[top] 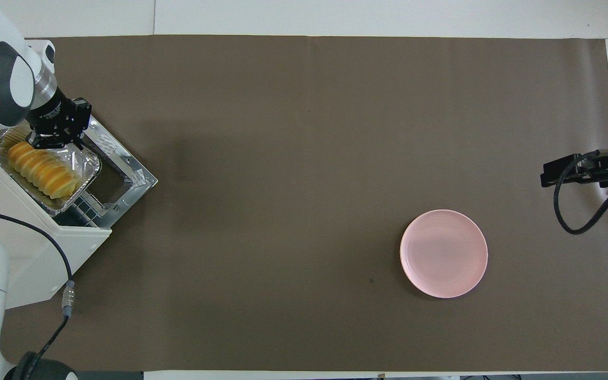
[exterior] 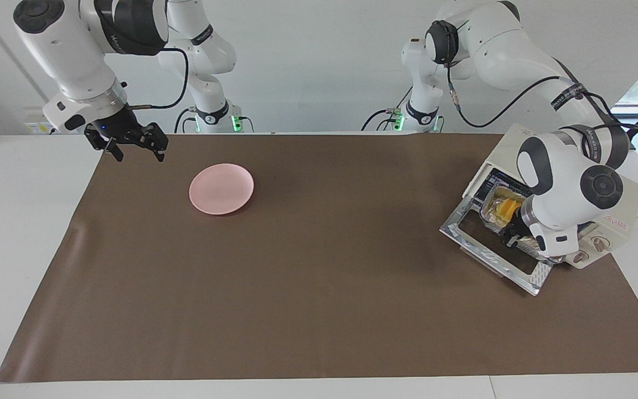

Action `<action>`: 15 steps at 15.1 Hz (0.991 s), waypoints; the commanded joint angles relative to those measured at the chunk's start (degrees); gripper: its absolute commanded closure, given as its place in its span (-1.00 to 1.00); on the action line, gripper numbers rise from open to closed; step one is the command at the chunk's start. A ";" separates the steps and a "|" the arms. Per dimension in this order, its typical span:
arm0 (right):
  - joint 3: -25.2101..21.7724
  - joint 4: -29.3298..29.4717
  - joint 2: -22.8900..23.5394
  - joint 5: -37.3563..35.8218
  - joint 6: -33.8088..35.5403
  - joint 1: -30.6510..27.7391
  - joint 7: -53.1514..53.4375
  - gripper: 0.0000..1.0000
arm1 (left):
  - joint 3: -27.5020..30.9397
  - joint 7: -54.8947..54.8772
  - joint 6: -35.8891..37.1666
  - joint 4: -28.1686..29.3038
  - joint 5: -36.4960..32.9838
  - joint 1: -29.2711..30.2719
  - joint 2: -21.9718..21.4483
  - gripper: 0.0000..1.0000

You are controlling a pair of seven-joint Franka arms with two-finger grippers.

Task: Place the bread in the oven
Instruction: 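Lower the foil tray into the oven opening with the left gripper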

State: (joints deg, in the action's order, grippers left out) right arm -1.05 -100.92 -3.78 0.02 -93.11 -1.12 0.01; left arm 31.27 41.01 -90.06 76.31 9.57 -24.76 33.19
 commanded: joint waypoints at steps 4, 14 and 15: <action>0.52 -0.59 -0.88 -0.81 0.21 -0.55 -0.89 -1.00 | 0.45 -3.82 2.25 3.40 -2.89 -0.38 -3.04 1.00; 0.52 -0.68 -0.88 -0.81 0.21 -0.55 -0.89 -1.00 | 1.77 -6.82 1.29 11.75 -4.11 -0.29 -8.40 1.00; 0.52 -0.60 -0.88 -0.72 0.21 -0.55 -0.89 -1.00 | 1.77 -6.99 0.94 12.10 -4.90 -0.64 -8.49 1.00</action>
State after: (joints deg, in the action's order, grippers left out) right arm -1.05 -100.92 -3.78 0.02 -93.11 -1.12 0.01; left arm 33.06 34.64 -87.91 84.66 7.12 -24.42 27.72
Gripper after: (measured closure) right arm 0.000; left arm 0.982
